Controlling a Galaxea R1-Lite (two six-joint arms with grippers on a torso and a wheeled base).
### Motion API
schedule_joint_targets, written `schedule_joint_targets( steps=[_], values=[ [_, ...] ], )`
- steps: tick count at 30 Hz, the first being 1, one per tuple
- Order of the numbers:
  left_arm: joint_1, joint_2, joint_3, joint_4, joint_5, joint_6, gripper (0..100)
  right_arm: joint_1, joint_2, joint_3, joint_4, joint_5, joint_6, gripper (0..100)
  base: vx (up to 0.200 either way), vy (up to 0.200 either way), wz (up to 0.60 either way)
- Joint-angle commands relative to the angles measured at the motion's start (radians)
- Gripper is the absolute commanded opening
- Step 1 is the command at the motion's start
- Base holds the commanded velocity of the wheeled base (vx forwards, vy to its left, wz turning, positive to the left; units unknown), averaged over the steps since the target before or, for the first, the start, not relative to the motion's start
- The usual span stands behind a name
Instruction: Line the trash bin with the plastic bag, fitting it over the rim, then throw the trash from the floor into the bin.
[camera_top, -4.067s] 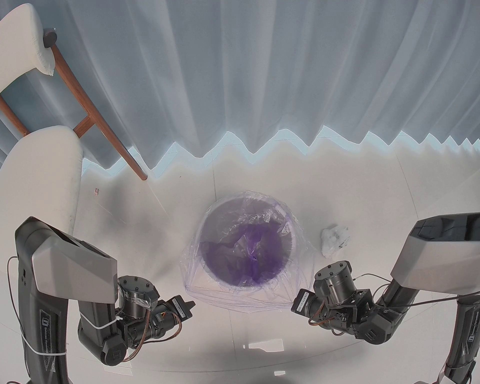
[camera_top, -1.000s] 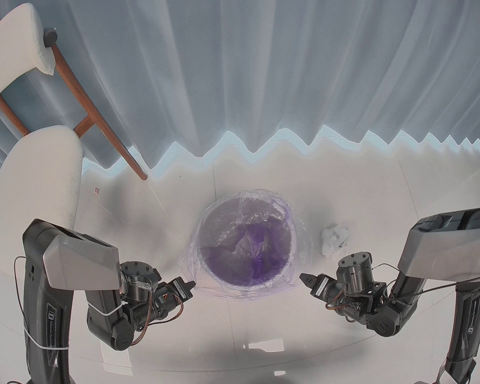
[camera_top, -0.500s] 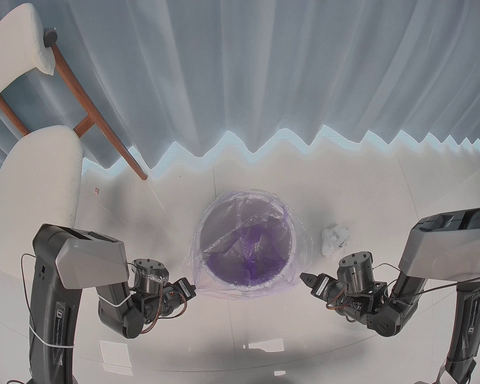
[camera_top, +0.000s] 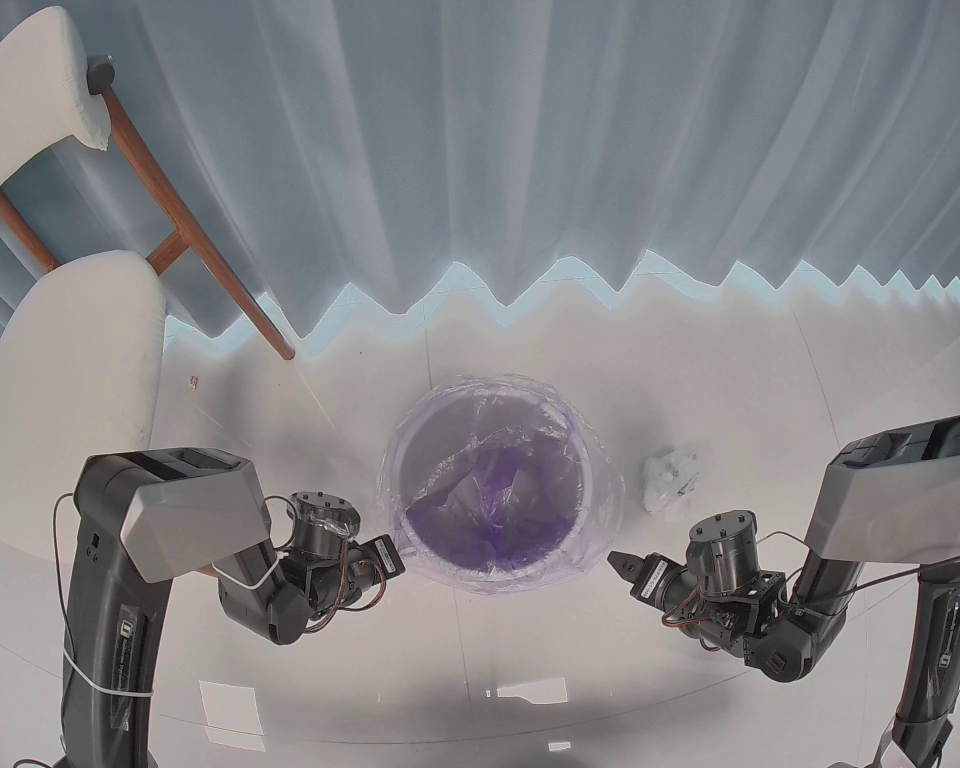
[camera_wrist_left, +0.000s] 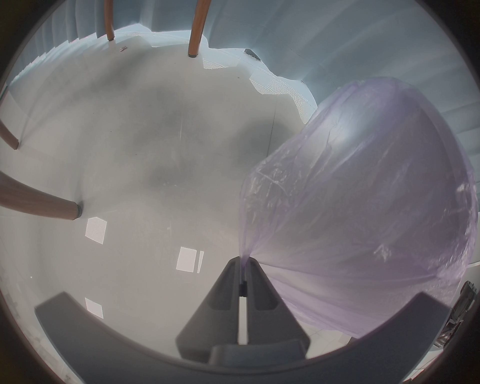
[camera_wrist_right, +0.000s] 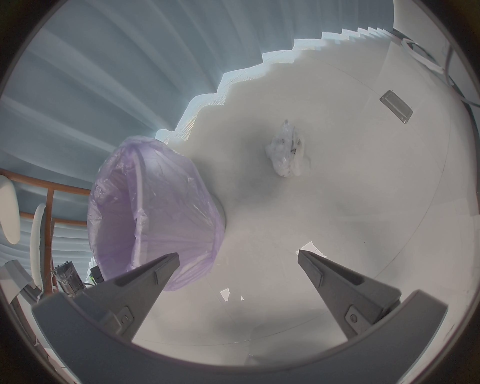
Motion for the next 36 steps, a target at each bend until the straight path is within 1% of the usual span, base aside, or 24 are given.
schedule_joint_targets(
  steps=[1,2,3,5,7,8,11,16,18,19,21,22,23,24,25,27,28,29,30,31,34,36],
  values=[
    [-0.007,-0.003,0.01,-0.009,0.001,-0.005,0,-0.002,-0.003,0.017,-0.003,0.0,-0.001,100,0.0,0.0,0.0],
    [-0.007,-0.005,0.013,-0.009,0.001,-0.005,0,-0.002,-0.004,0.017,-0.003,0.0,-0.001,100,0.0,0.0,0.0],
    [-0.009,-0.041,0.048,-0.039,-0.004,-0.017,0,-0.005,-0.006,0.018,-0.004,0.0,-0.001,100,0.0,0.0,0.0],
    [-0.009,-0.074,0.073,-0.069,-0.016,-0.017,0,-0.006,-0.006,0.017,-0.004,0.0,-0.002,100,0.0,0.0,0.0],
    [-0.015,-0.086,0.082,-0.076,-0.021,-0.014,0,-0.008,-0.007,0.015,-0.006,0.0,-0.002,100,0.0,0.0,0.0],
    [-0.018,-0.086,0.086,-0.076,-0.021,-0.015,100,-0.008,-0.009,0.015,-0.004,-0.001,-0.004,100,0.0,0.0,0.0],
    [-0.02,-0.101,0.123,-0.089,-0.01,-0.02,100,-0.008,-0.035,0.032,-0.003,0.0,-0.004,100,0.0,0.0,0.0],
    [-0.029,-0.195,0.313,-0.224,-0.024,-0.015,100,-0.008,-0.049,0.07,-0.006,0.003,0.001,100,0.0,0.0,0.0],
    [-0.034,-0.199,0.335,-0.234,-0.022,-0.014,100,-0.006,-0.049,0.073,-0.006,0.003,0.002,100,0.0,0.0,0.0],
    [-0.043,-0.218,0.416,-0.279,-0.015,-0.012,100,-0.006,-0.05,0.079,-0.007,0.002,0.004,100,0.0,0.0,0.0],
    [-0.052,-0.261,0.522,-0.342,-0.011,-0.014,100,-0.006,-0.05,0.101,-0.03,0.003,0.001,100,0.0,0.0,0.0],
    [-0.055,-0.273,0.557,-0.365,-0.011,-0.014,100,-0.006,-0.05,0.113,-0.039,0.002,-0.004,100,0.0,0.0,0.0],
    [-0.055,-0.273,0.557,-0.365,-0.011,-0.014,100,-0.006,-0.05,0.113,-0.039,0.002,-0.004,100,0.0,0.0,0.0],
    [-0.075,-0.313,0.668,-0.443,-0.008,-0.015,100,-0.005,-0.044,0.158,-0.066,0.002,-0.01,100,0.0,0.0,0.0],
    [-0.086,-0.331,0.717,-0.481,-0.008,-0.015,100,-0.005,-0.043,0.181,-0.084,0.002,-0.012,100,0.0,0.0,0.0],
    [-0.113,-0.394,0.803,-0.487,-0.001,-0.009,100,-0.005,-0.038,0.222,-0.128,0.002,-0.012,100,0.0,0.0,0.0],
    [-0.124,-0.442,0.826,-0.483,0.007,-0.011,100,-0.008,-0.037,0.241,-0.15,0.002,-0.008,100,0.0,0.0,0.0],
    [-0.126,-0.449,0.829,-0.483,0.008,-0.011,100,-0.008,-0.037,0.247,-0.158,0.002,-0.008,100,0.0,0.0,0.0],
    [-0.139,-0.541,0.844,-0.481,0.021,-0.023,100,-0.015,-0.035,0.28,-0.207,0.002,-0.001,100,0.0,0.0,0.0],
    [-0.141,-0.577,0.844,-0.48,0.022,-0.023,100,-0.023,-0.034,0.299,-0.231,0.003,0.001,100,0.0,0.0,0.0],
    [-0.141,-0.624,0.827,-0.481,0.019,-0.012,100,-0.031,-0.037,0.351,-0.308,0.011,0.007,100,0.0,0.0,0.0],
    [-0.167,-0.658,0.781,-0.481,0.018,0.003,100,-0.026,-0.05,0.423,-0.424,0.04,0.005,100,0.0,0.0,0.0]
  ],
)
